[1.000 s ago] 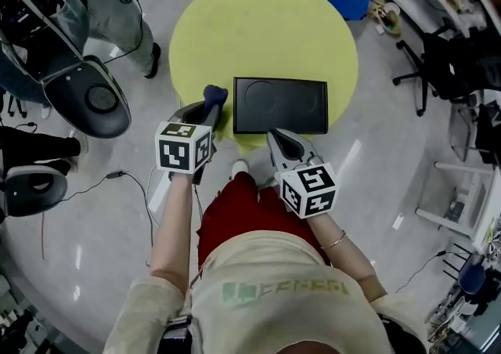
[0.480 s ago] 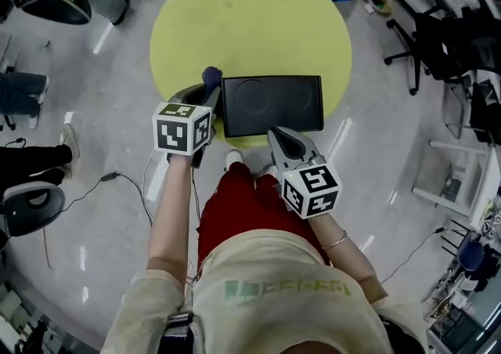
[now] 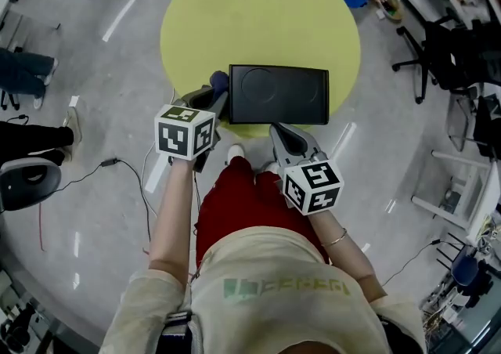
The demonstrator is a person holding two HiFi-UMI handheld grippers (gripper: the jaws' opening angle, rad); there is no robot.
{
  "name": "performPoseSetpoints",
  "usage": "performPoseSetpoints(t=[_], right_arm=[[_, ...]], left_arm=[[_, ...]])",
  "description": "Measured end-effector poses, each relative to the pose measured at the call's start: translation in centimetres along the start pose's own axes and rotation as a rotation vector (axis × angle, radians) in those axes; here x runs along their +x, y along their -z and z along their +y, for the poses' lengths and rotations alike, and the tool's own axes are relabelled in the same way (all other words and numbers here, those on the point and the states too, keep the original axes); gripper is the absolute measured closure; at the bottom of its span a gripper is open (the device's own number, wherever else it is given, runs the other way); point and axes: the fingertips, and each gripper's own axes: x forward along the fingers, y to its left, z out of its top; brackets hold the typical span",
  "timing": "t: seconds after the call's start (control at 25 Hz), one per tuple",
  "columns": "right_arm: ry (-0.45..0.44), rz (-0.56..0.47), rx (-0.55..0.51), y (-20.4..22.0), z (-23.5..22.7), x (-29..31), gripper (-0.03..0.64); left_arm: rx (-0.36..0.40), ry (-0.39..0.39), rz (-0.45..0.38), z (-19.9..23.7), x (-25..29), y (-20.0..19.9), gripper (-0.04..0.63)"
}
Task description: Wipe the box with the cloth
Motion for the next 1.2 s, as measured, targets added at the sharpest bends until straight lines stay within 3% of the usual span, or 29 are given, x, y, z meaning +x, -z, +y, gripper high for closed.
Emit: performPoseSetpoints(t=[0.36, 0.76, 0.96, 1.2], right_arm=[[-0.052, -0.010, -0.024, 2.3, 2.1, -2.4, 0.578], [-0.072, -0.031, -0.030, 4.6, 0.3, -7.6, 0.578], [-0.067, -0.052, -0.018, 5.4, -1.6, -10.3, 0.578], [-0.032, -0.087, 0.002, 6.3, -5.3, -14.5, 0.578]], left_arm=[[-0.038, -0.030, -0.004, -2.5, -3.3, 4.7, 0.532], [-0.086, -0.088, -0.005, -7.7, -4.9, 8.8, 0.532], [-0.064, -0.012, 0.057, -13.6, -3.3, 10.9, 0.532], [0.025, 0.101, 0.112, -23.1, 1.0, 11.4, 0.532]])
